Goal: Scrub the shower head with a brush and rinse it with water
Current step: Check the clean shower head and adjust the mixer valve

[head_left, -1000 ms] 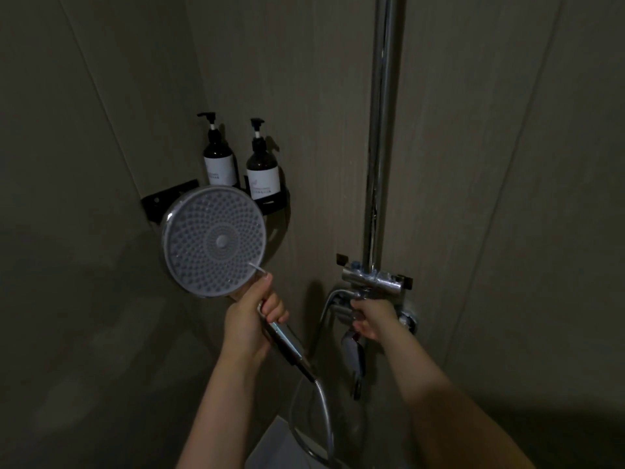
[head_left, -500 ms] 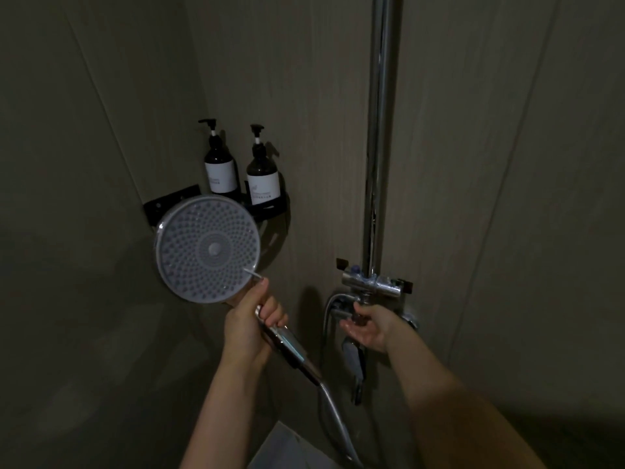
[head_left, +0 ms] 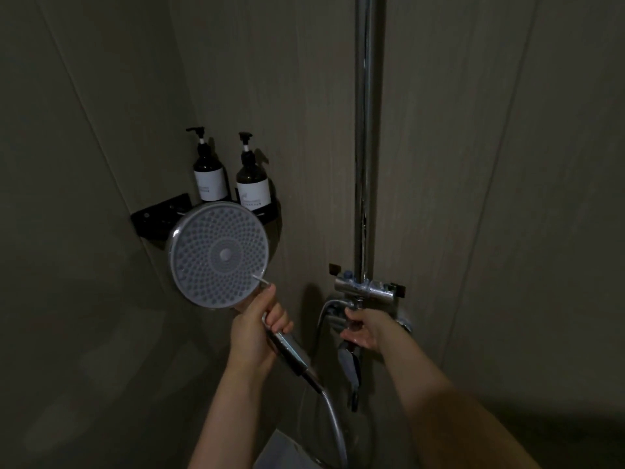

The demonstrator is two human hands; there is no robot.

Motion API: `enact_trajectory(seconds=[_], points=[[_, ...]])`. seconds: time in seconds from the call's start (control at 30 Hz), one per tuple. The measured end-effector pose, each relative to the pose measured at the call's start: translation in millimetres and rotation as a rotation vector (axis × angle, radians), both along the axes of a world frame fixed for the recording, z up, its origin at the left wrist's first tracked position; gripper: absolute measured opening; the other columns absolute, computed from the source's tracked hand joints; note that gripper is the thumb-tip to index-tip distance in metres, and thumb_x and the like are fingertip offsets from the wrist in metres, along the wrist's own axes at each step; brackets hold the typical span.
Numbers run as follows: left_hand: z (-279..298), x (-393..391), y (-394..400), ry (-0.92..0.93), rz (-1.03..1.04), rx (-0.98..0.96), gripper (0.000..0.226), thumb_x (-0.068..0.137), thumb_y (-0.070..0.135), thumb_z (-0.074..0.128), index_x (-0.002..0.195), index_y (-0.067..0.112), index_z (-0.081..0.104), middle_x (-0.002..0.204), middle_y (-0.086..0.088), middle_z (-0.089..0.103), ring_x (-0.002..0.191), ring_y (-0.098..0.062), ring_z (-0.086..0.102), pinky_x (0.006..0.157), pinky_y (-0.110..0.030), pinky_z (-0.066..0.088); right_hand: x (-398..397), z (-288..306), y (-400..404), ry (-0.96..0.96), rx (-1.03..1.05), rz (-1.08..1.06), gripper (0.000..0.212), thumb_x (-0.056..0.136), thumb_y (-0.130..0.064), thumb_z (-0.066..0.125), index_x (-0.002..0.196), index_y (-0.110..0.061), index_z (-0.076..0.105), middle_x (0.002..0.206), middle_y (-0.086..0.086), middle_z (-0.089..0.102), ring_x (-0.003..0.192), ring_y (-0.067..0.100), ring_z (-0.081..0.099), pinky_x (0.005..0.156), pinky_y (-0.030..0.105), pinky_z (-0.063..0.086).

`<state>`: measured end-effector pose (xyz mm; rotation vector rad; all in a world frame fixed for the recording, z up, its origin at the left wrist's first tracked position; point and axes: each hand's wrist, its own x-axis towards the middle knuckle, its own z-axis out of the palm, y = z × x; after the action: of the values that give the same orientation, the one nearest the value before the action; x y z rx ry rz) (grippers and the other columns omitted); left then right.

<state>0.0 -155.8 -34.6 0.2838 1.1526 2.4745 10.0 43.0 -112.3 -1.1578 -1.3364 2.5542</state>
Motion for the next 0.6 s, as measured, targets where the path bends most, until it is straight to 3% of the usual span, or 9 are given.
enact_trajectory(seconds=[0.1,0.2,0.27,0.33,0.5,0.6], points=[[-1.7,-0.9,0.0,-0.001,0.0,-0.008,0.045,0.088,0.014,0.048,0.045,0.023,0.04,0.037,0.008,0.03,0.03,-0.005,0.028,0.036,-0.016,0.03,7.8,-3.7,-2.5,0.074,-0.167,-0.039,0.016,0.087,-0.006,0.061,0.101,0.0,0.056,0.096,0.019,0.058,0.084,0.032,0.06,0.057,0.035,0.06],[-1.8,-0.4,0.4,-0.012,0.006,-0.008,0.049,0.088,0.013,0.047,0.042,0.024,0.038,0.035,0.008,0.029,0.029,-0.004,0.026,0.035,-0.015,0.029,9.9,-7.2,-5.5,0.179,-0.32,-0.095,0.015,0.089,-0.005,0.057,0.103,0.0,0.055,0.101,0.021,0.058,0.093,0.032,0.059,0.081,0.037,0.054],[-1.9,-0.9,-1.2,-0.017,0.01,-0.01,0.047,0.087,0.014,0.049,0.042,0.023,0.039,0.036,0.008,0.029,0.029,-0.004,0.027,0.035,-0.015,0.029,8.8,-10.5,-8.8,0.255,-0.434,-0.122,0.011,0.09,-0.004,0.054,0.1,0.001,0.055,0.095,0.019,0.057,0.09,0.029,0.058,0.079,0.035,0.056],[-3.7,-2.7,-2.9,-0.029,0.019,-0.006,0.046,0.087,0.013,0.049,0.043,0.022,0.038,0.036,0.008,0.03,0.029,-0.005,0.027,0.035,-0.016,0.028,5.8,-16.4,-12.5,0.29,-0.52,-0.155,0.008,0.085,-0.003,0.057,0.093,-0.001,0.056,0.086,0.015,0.057,0.08,0.022,0.058,0.058,0.031,0.059],[-8.0,-6.6,-2.9,-0.078,0.025,0.018,0.047,0.092,0.012,0.043,0.046,0.02,0.034,0.035,0.007,0.028,0.028,-0.004,0.026,0.035,-0.017,0.025,-3.3,-23.7,-14.2,0.322,-0.638,-0.203,0.004,0.085,-0.006,0.058,0.087,-0.003,0.056,0.06,0.012,0.059,0.046,0.013,0.057,0.036,0.015,0.046],[-10.2,-9.7,-3.0,-0.092,0.037,0.022,0.044,0.091,0.011,0.045,0.049,0.019,0.033,0.034,0.007,0.028,0.028,-0.004,0.026,0.035,-0.016,0.025,-4.6,-18.4,-12.0,0.242,-0.511,-0.125,0.016,0.095,-0.013,0.048,0.081,-0.006,0.052,0.044,0.001,0.048,0.032,0.005,0.045,0.028,0.009,0.031]])
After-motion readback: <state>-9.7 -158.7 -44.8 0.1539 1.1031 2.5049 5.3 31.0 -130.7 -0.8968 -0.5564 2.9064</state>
